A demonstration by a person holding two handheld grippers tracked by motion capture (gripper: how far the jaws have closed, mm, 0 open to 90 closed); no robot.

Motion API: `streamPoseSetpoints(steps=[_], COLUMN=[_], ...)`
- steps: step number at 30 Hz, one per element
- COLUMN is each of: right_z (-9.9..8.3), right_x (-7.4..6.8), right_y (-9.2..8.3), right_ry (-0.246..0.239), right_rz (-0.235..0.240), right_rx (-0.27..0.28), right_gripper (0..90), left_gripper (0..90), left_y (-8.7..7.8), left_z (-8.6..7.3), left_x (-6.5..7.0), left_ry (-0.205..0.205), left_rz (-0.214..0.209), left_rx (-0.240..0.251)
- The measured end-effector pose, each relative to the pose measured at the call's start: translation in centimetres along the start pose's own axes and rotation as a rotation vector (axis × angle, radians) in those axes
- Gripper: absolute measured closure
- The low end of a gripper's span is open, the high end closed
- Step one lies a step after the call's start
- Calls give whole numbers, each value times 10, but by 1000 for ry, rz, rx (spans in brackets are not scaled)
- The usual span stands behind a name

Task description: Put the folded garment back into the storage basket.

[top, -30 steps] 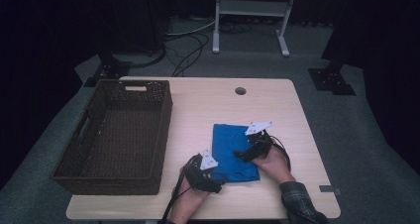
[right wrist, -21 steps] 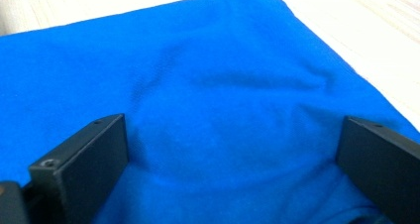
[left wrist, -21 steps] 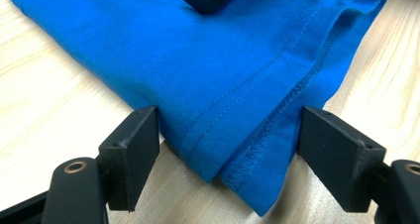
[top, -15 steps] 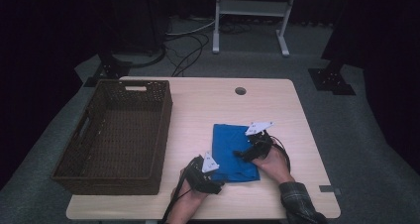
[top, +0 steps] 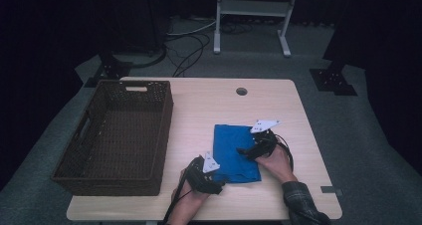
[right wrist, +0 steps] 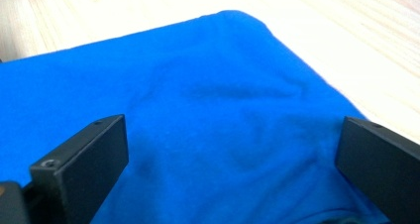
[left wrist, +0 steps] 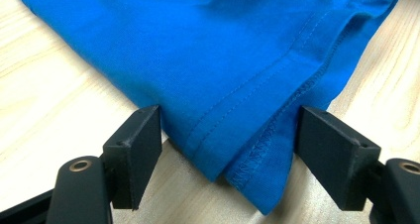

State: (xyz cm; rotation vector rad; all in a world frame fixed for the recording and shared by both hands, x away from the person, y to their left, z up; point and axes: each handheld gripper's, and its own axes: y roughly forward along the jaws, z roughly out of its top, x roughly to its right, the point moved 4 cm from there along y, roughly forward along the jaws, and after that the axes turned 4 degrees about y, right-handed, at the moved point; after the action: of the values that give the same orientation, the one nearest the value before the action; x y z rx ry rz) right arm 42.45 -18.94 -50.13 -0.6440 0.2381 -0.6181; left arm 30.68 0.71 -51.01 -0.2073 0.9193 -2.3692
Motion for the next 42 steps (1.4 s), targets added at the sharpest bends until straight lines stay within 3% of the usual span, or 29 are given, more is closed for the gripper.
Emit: streamPoseSetpoints(steps=[7,13,20,31,35,42], right_z=[10,17,13,6,2,1], right_x=[12,31,54,80,86,84], right_y=[-3,-3,1,7,10,13], right_ry=[13,48,101,132,159,130], right_rz=[-4,-10,-3,-8,-7,-22], right_rx=[12,18,12,-2,-6,-34], right_gripper=[0,0,0,0,0,22], left_gripper=[266,266,266,266,266,266], left_y=[0,0,0,0,0,0], left_z=[0,0,0,0,0,0], left_x=[0,0,0,0,0,0], left_ry=[1,0,1,1,1,0], left_rz=[1,0,0,0,1,1], left_rx=[-1,-1,-1,-1,-1,-1])
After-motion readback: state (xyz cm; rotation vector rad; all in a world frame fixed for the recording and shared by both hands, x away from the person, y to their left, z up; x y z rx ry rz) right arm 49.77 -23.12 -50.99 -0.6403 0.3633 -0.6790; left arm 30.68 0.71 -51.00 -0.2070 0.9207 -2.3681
